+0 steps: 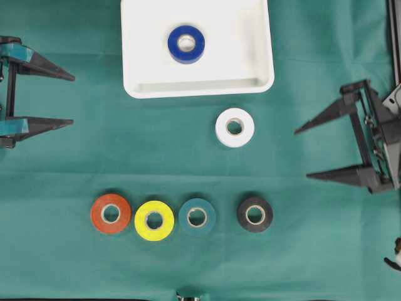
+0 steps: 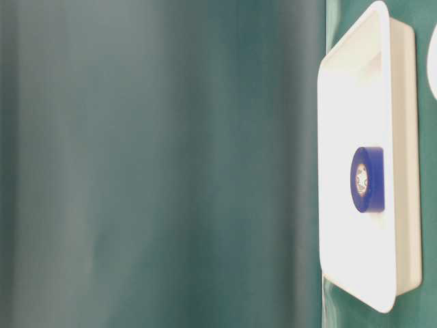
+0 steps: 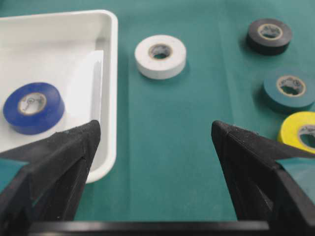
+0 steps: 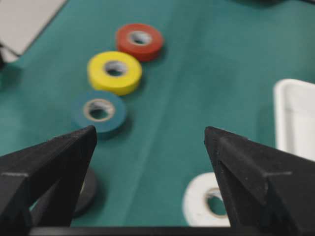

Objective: Pick up the tape from a random location and place it into the white case.
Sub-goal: 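Move the right gripper toward the teal and black tape rolls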

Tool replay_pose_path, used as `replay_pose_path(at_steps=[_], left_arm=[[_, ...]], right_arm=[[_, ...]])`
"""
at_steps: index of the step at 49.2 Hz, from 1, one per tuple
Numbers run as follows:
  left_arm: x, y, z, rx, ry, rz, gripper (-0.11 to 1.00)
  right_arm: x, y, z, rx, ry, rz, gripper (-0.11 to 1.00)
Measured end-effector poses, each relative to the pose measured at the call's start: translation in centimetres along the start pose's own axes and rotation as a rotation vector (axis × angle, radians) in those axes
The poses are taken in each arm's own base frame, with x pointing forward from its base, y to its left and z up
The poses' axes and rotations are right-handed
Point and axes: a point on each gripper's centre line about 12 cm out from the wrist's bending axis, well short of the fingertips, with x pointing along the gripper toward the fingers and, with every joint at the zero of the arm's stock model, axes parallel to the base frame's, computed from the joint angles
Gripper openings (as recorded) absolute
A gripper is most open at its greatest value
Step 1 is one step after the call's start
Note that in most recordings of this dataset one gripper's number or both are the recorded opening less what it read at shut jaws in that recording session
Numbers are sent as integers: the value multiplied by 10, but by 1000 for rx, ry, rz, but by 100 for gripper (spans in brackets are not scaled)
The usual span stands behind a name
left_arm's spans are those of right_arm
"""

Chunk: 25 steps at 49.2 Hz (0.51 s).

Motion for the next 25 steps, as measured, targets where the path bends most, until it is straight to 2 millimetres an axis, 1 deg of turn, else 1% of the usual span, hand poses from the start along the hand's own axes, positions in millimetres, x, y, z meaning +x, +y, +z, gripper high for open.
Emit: replay_pose_path(at_steps=[25], left_arm=[[0,0,0,0,1,-2,98]], right_arm=[[1,2,-1,0,3,10,90]])
